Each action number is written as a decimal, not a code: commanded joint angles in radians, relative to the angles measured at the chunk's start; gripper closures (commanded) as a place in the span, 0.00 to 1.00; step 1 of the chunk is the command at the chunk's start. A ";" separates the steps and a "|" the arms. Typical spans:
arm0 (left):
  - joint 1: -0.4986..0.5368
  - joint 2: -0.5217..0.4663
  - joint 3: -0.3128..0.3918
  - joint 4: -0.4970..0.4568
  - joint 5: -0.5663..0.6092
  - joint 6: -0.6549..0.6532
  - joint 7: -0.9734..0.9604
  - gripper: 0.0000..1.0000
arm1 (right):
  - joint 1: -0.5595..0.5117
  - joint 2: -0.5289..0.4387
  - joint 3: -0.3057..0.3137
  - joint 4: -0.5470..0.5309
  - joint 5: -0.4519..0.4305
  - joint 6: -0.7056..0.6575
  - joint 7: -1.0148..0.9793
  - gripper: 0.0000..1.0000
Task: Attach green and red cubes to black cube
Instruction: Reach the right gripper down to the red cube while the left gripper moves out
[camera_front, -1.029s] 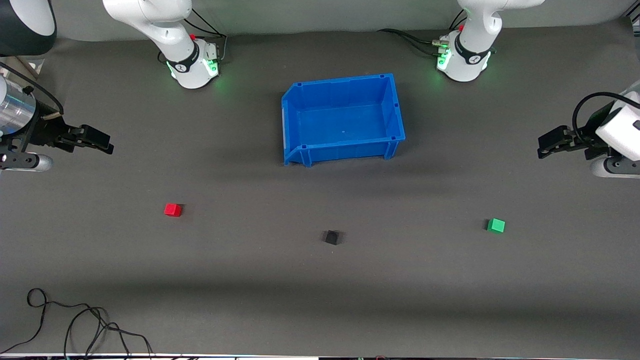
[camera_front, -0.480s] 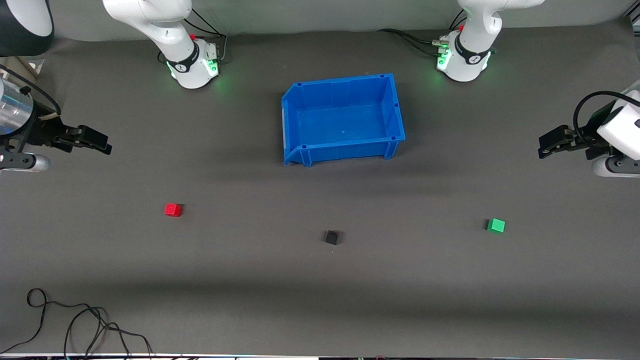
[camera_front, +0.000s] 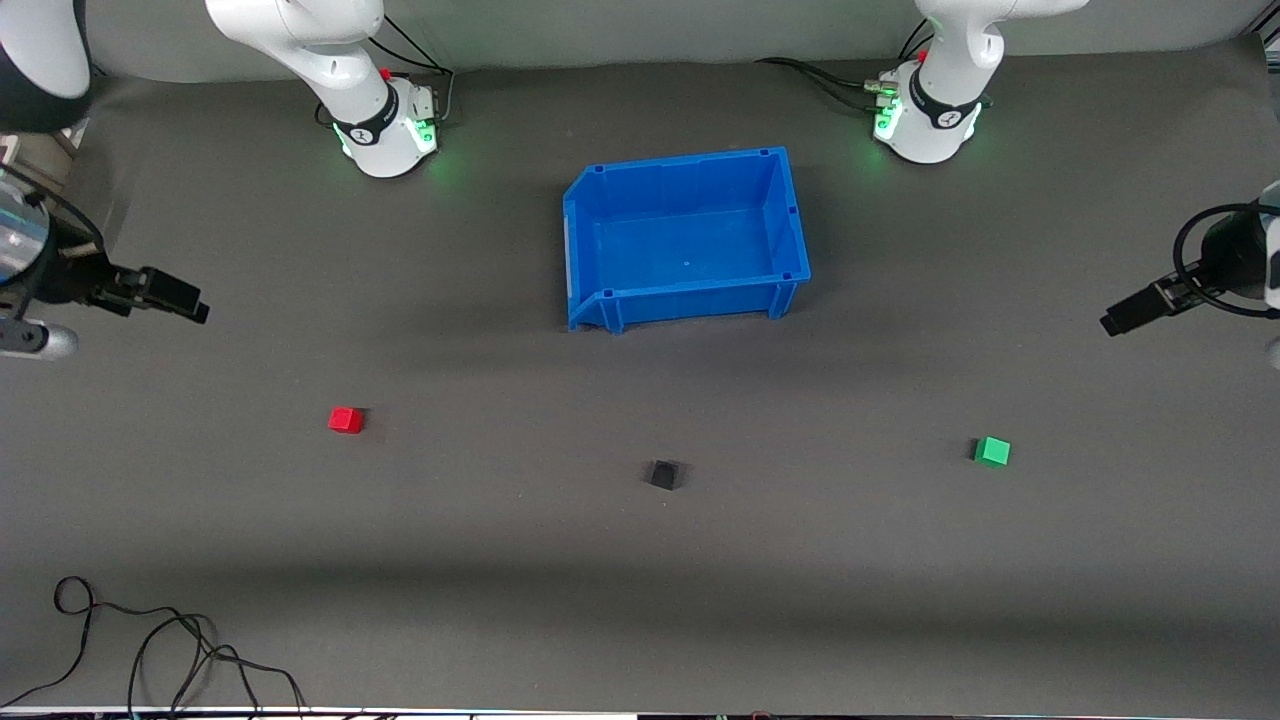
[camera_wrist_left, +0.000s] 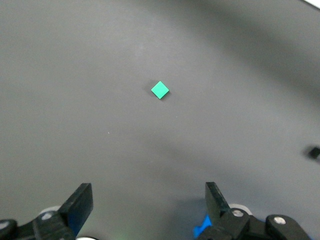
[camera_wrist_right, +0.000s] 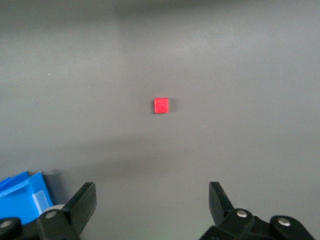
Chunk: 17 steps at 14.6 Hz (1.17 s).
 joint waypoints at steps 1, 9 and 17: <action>0.047 0.018 0.000 0.025 -0.089 0.004 -0.219 0.00 | -0.004 0.072 -0.004 -0.043 0.022 0.116 -0.022 0.00; 0.181 0.067 0.000 0.027 -0.270 0.036 -0.637 0.00 | -0.001 0.285 -0.004 -0.180 0.022 0.487 -0.022 0.00; 0.238 0.233 -0.001 0.019 -0.384 0.076 -0.674 0.00 | 0.001 0.446 -0.004 -0.249 0.022 0.710 -0.021 0.00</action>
